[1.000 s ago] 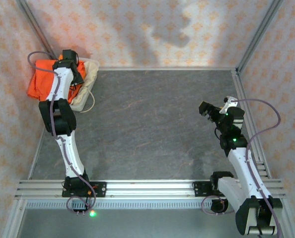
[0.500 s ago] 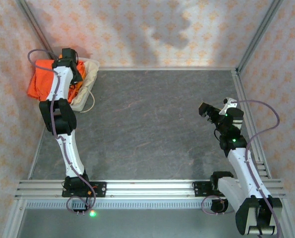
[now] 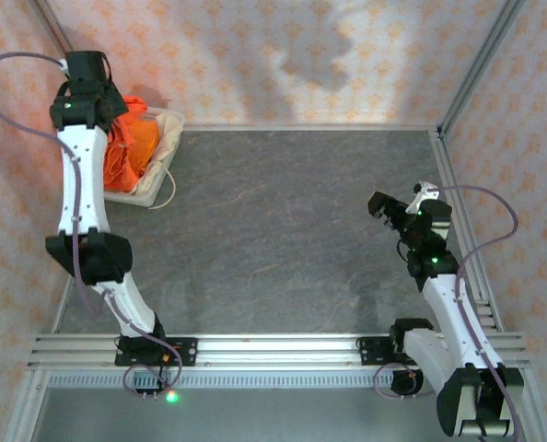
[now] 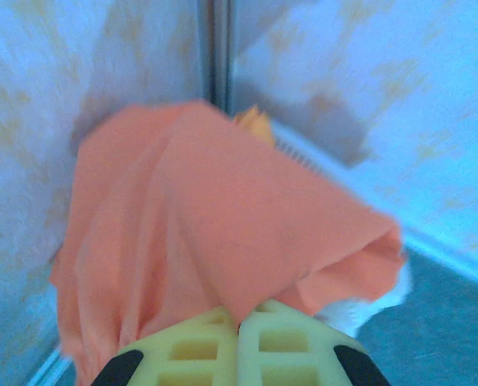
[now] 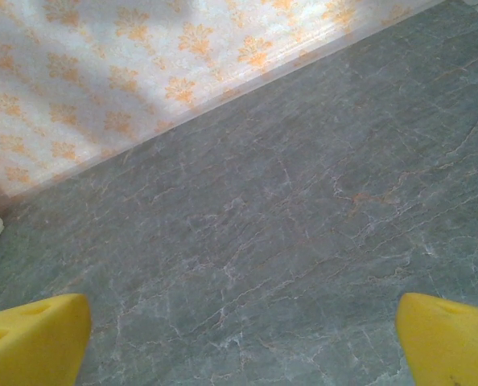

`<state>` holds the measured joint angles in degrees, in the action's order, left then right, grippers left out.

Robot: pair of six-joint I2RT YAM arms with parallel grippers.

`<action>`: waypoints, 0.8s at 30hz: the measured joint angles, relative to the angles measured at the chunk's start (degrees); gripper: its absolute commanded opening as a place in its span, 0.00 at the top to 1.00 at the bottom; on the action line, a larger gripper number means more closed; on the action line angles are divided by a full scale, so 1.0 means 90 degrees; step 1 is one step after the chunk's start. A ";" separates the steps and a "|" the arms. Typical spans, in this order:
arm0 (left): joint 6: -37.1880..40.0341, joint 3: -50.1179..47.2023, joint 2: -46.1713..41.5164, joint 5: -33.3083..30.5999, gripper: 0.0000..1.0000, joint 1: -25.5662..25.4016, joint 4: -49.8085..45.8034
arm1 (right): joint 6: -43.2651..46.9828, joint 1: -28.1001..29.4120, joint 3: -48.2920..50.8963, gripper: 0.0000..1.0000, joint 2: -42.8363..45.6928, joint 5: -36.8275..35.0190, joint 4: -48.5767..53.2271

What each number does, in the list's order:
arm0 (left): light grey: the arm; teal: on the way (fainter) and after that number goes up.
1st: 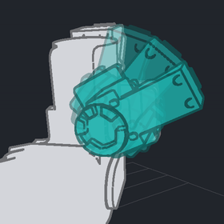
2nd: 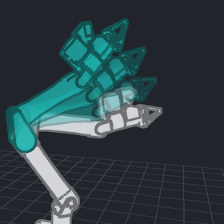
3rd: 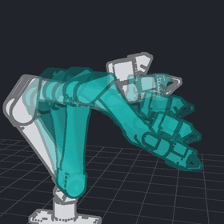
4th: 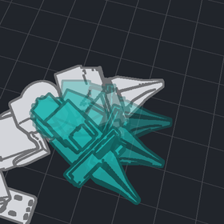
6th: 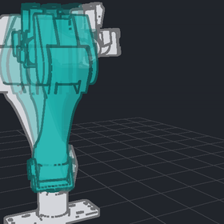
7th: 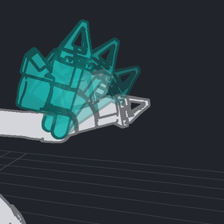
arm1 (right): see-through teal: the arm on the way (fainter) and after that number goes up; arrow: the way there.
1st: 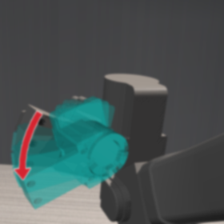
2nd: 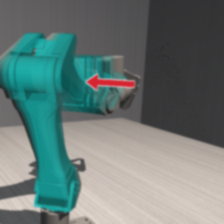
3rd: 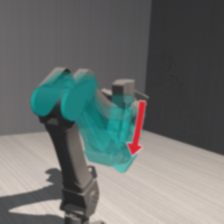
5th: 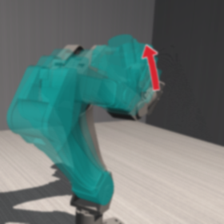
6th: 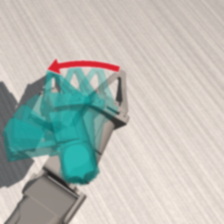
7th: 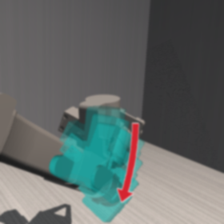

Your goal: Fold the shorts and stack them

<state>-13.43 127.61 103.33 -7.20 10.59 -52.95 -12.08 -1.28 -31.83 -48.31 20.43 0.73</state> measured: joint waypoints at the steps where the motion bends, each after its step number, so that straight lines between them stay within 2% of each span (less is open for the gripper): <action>1: 0.0005 0.0034 -0.0223 0.0046 1.00 -0.0117 0.0087 | 0.0000 0.0000 -0.0027 0.03 0.0010 0.0000 0.0024; 8: -0.0002 0.0250 -0.1083 0.0580 1.00 -0.1345 0.0619 | 0.0010 0.0000 -0.0253 0.03 0.0168 -0.0005 0.0274; 16: -0.0291 0.0369 -0.1086 0.1426 0.98 -0.2829 0.0726 | 0.0063 0.0000 -0.0425 0.02 0.0306 -0.0063 0.0532; 18: -0.0413 0.0425 -0.0971 0.1700 0.55 -0.3162 0.0726 | 0.0061 0.0000 -0.0435 0.01 0.0316 -0.0078 0.0593; 19: -0.0495 0.0444 -0.0891 0.1872 0.37 -0.3274 0.0726 | 0.0061 0.0000 -0.0442 0.00 0.0316 -0.0078 0.0636; 20: -0.0561 0.0461 -0.0794 0.2042 0.25 -0.3356 0.0724 | 0.0066 0.0000 -0.0457 0.01 0.0316 -0.0078 0.0682; 22: -0.0646 0.0449 -0.0617 0.2290 0.11 -0.3412 0.0707 | 0.0087 0.0000 -0.0525 0.01 0.0316 -0.0075 0.0816; 24: -0.0692 0.0187 -0.0546 0.2480 0.05 -0.3415 0.0741 | 0.0131 0.0000 -0.0631 0.01 0.0316 -0.0073 0.0962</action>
<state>-19.66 129.29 98.41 15.11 -20.14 -46.28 -10.90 -1.28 -37.52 -45.47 19.77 9.39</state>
